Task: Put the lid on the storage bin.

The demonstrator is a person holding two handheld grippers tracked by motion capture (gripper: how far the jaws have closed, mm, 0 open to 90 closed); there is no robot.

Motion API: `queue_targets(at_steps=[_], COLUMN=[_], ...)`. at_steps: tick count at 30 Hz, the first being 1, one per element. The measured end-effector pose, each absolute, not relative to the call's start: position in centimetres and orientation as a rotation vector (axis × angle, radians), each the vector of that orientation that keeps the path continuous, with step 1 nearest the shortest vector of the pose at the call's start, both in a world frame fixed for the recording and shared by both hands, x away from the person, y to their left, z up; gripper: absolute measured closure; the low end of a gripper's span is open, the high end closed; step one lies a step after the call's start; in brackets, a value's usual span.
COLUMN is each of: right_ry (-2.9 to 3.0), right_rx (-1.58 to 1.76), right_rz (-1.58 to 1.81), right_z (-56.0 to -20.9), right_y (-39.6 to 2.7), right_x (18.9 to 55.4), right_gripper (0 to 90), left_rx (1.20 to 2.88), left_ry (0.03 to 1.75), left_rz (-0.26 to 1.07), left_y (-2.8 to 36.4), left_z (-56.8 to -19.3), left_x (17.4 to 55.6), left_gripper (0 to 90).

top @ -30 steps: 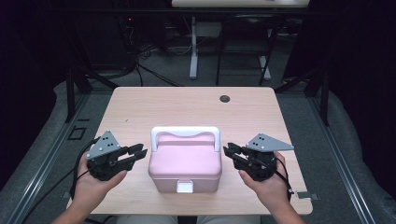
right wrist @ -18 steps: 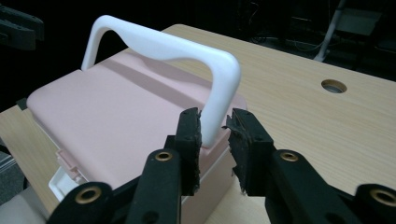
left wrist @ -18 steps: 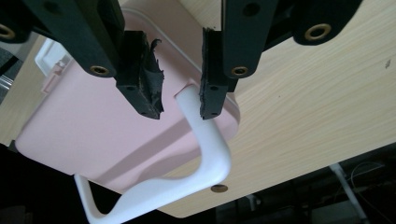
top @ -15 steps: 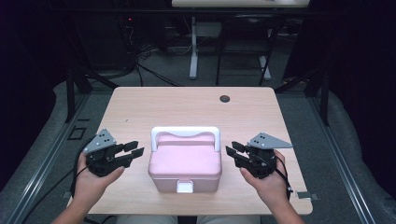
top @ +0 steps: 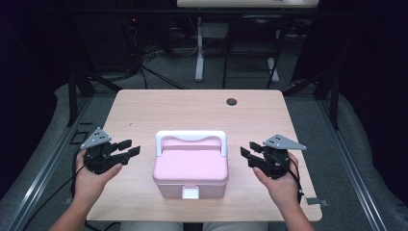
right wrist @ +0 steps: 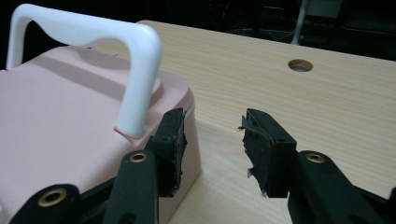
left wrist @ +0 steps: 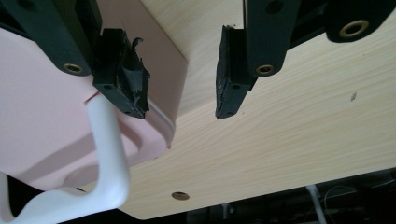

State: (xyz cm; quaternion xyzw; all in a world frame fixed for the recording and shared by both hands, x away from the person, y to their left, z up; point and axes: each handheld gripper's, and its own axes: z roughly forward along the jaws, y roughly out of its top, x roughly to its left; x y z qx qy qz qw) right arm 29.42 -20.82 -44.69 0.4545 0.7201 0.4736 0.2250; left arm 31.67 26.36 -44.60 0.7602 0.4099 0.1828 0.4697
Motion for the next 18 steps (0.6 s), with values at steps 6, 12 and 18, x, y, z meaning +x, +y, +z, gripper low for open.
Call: queue_targets(at_steps=[6,12,18], right_ry=[1.954,1.928,1.898], right_rx=[1.283,1.31,1.34], right_rz=[1.272,1.245,1.238], right_z=[-45.9,-47.2,-48.2], right_y=[-21.3,-21.7,-22.4], right_x=[29.9,30.3,30.3], right_gripper=[55.8,53.0,51.9], left_rx=[1.848,1.821,1.787], left_ry=[1.034,1.06,1.1], left_rz=[0.468,0.489,0.485], left_y=[27.2,27.7,28.3], left_z=[-45.6,-46.8,-47.8], left_x=[31.9,31.9,32.1], left_gripper=[52.7,52.2,51.8])
